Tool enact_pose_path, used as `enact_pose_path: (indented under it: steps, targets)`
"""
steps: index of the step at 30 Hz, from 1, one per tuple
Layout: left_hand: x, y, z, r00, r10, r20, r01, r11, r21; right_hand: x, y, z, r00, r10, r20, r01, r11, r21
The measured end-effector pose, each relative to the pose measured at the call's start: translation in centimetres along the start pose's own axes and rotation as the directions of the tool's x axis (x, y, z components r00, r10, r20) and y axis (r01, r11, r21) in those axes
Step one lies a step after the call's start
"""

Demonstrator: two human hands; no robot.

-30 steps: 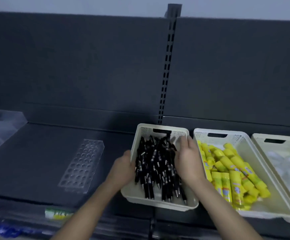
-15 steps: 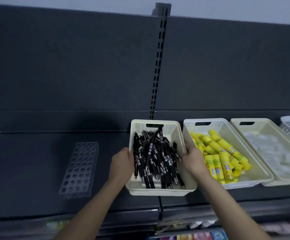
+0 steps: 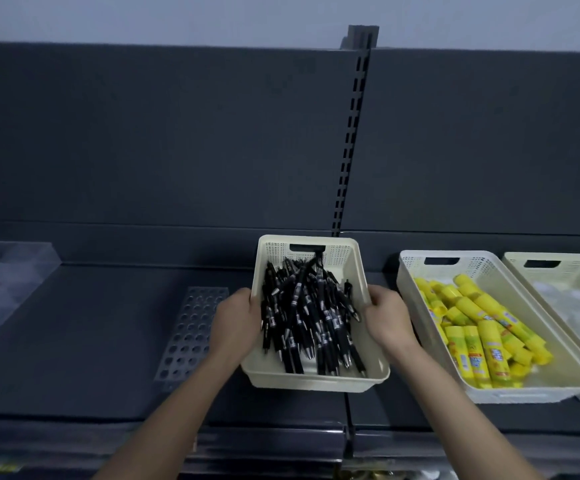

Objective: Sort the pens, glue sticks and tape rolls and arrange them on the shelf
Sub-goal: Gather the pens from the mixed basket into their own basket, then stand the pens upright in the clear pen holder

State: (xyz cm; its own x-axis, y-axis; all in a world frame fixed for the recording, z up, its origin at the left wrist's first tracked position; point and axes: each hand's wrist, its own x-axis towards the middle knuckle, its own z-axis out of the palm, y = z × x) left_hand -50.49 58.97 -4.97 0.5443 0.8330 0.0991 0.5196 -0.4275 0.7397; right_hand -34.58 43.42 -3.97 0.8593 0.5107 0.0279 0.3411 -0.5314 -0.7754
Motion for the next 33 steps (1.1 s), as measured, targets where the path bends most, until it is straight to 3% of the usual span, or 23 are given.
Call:
enact_pose_path:
  steps: [6, 10, 13, 17, 19, 21, 27, 33]
  targets:
    - [0.5, -1.6, -0.1, 0.998, 0.012, 0.068, -0.014, 1.0, 0.023, -0.5, 0.0, 1.0, 0.999, 0.035, 0.009, -0.035, 0.999, -0.036]
    - [1.4, -2.5, -0.9, 0.979, 0.029, 0.203, -0.044, 0.997, 0.068, -1.1, -0.3, 1.6, 0.999, 0.046, -0.015, -0.048, 0.995, -0.09]
    - [2.2, -2.4, -1.9, 0.962, 0.102, 0.252, -0.13, 0.987, 0.097, -1.4, -0.7, 1.9, 0.997, 0.027, -0.065, -0.038, 0.984, -0.173]
    - [2.9, -0.7, -2.0, 0.931, 0.318, 0.179, -0.338, 0.936, 0.099, -1.9, -2.1, 2.4, 0.964, -0.166, -0.209, 0.096, 0.947, -0.305]
    - [3.3, 0.4, -1.6, 0.909, 0.343, 0.236, -0.358, 0.933, 0.024, -2.1, -3.0, 3.1, 0.95, -0.247, -0.192, 0.174, 0.927, -0.333]
    - [3.8, 1.4, -0.8, 0.902, 0.287, 0.323, -0.291, 0.956, -0.036, -2.1, -3.6, 3.9, 0.95, -0.286, -0.125, 0.237, 0.922, -0.306]
    - [5.6, 3.5, 1.7, 0.866, 0.008, 0.501, -0.061, 0.994, 0.088, -1.7, -3.5, 4.9, 0.976, -0.216, -0.009, 0.211, 0.961, -0.176]
    - [5.9, 3.8, 4.1, 0.896, -0.116, 0.428, -0.035, 0.944, 0.328, -0.2, -3.5, 5.0, 0.997, -0.075, -0.01, 0.073, 0.985, -0.154]
